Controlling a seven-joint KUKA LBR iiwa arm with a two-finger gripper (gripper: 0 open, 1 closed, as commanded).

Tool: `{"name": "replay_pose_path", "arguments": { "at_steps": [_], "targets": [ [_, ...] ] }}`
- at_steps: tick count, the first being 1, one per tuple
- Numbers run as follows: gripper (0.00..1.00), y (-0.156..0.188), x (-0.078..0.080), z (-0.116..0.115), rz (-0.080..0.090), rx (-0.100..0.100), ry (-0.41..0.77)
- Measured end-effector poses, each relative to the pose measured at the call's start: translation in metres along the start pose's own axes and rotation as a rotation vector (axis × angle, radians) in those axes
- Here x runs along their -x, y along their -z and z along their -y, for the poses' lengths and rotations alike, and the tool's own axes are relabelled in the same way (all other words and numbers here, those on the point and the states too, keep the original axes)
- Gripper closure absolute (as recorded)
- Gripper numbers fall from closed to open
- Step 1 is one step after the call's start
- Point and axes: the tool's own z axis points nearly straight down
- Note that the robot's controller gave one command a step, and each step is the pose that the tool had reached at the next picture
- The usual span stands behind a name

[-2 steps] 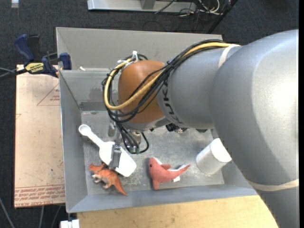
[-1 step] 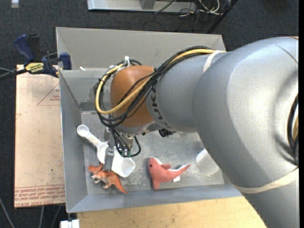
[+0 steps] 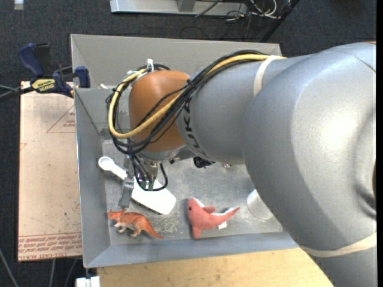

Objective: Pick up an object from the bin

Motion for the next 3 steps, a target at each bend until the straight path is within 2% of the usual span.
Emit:
{"name": "replay_pose_path", "arguments": {
  "at_steps": [1,2,3],
  "targets": [
    [0.00,-0.017,-0.004,-0.005,0.000,0.001,-0.033],
    [1.00,-0.047,0.005,-0.016,0.003,0.002,-0.073],
    [1.00,-0.047,0.005,-0.016,0.003,0.002,-0.073]
  ]
}}
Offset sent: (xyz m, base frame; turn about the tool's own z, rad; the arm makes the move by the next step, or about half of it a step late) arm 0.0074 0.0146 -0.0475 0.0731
